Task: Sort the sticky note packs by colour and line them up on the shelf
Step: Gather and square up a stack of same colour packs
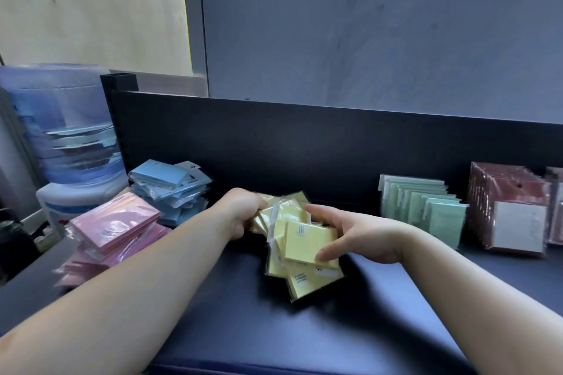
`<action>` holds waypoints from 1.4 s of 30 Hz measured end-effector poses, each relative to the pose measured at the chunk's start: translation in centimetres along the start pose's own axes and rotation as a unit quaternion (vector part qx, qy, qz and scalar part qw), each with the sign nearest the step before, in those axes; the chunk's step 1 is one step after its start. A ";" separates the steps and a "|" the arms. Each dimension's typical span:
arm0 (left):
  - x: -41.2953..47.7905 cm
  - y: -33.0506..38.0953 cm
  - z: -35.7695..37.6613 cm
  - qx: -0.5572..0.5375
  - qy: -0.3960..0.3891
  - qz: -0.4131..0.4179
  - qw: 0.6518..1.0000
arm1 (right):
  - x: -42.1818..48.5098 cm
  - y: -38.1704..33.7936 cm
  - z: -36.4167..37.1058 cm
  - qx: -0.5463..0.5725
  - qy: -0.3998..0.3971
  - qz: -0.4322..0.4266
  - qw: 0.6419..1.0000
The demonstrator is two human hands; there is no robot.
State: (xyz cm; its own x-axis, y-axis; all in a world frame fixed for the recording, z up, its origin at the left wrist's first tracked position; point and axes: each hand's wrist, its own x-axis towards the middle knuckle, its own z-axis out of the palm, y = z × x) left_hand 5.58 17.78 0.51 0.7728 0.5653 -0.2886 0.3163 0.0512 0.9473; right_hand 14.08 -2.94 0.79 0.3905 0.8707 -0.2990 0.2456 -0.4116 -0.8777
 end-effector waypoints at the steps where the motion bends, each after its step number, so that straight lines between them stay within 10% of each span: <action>1: 0.0 0.0 0.2 -0.011 -0.012 0.008 1.000 | -0.2 0.0 0.0 0.008 0.003 -0.002 1.000; 29: 1.8 -1.7 0.1 -0.100 0.045 0.082 0.991 | 2.2 -1.0 0.7 -0.030 0.142 0.044 0.988; 42: 0.6 -1.6 0.5 -0.133 -0.051 0.180 0.973 | 5.1 -3.1 0.6 -0.073 0.346 -0.171 0.920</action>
State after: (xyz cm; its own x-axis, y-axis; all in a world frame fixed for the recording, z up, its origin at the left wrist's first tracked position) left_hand 5.80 17.64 -1.22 0.8617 0.5026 0.0694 -0.1281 0.0830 0.9883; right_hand 14.78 2.94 1.77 0.7277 0.5960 0.3396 0.5552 -0.2211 -0.8018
